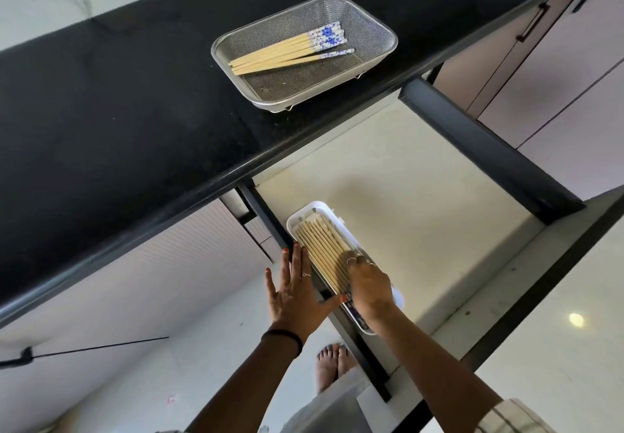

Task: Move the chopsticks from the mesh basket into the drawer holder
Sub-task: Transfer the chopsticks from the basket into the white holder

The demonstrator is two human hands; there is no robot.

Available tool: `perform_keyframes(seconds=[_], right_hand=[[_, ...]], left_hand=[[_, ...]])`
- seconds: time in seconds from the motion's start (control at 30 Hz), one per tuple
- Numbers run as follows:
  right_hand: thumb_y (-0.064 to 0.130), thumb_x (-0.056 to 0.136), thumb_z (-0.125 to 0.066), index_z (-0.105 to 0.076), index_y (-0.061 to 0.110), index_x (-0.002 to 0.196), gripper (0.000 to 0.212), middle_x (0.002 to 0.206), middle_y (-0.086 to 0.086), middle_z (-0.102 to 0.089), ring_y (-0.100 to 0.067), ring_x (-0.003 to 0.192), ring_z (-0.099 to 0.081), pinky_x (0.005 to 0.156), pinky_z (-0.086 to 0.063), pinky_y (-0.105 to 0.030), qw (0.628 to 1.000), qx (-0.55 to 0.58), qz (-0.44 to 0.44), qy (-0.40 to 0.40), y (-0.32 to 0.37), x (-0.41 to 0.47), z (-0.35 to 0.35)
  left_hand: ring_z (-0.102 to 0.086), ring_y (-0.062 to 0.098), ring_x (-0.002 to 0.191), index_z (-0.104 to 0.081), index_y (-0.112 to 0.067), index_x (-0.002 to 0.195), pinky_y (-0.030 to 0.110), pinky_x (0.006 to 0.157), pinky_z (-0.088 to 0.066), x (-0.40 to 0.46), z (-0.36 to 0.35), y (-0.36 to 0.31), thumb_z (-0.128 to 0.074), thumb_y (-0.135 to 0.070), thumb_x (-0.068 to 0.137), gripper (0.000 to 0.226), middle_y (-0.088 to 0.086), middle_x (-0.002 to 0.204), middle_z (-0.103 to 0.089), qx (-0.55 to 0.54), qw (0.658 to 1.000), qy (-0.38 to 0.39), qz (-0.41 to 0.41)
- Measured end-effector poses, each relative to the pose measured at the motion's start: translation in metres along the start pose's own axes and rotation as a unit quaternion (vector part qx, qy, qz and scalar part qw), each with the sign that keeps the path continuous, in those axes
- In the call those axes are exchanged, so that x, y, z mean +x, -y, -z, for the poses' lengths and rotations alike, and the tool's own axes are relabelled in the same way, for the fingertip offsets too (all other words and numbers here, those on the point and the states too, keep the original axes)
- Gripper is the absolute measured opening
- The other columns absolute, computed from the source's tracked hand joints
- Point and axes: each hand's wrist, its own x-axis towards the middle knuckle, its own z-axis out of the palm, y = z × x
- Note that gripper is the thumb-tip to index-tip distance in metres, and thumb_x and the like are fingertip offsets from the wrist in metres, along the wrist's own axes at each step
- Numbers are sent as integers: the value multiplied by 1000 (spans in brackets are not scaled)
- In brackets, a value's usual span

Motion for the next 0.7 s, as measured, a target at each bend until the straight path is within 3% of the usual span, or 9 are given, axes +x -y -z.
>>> perform_keyframes(seconds=[0.13,0.27,0.5,0.7], right_hand=[[23,93,-54,-37,9,138,51,138,-9,-49,-24,123,-54,100,-49,-33,1000,-8,9,16,-4,-7,-9],[23,92,-56,-30,7,144,60,152,-11,-31,-26,135,-41,109,-41,-34,998,-43,38,25,-7,-9,-15],[23,87,-63,-26,11,146,71,152,-7,-26,-24,140,-30,112,-38,-35,998,-32,53,14,-5,-8,-6],[15,93,-53,-45,5,132,42,128,-11,-57,-23,117,-57,100,-48,-30,990,61,-124,17,-9,-27,0]], left_hand=[[16,22,147,16,-16,151,53,116,4,0,0,0,-42,-79,78,113,2,160,19,3,1000,4,2],[17,21,147,17,-16,151,53,117,3,1,-1,1,-43,-79,78,114,2,159,19,-4,1000,10,5],[17,22,147,18,-15,150,53,117,0,2,0,1,-41,-80,78,114,2,159,21,6,1000,24,3],[19,22,146,20,-15,150,56,115,2,3,1,3,-38,-82,77,114,1,159,22,11,999,41,-2]])
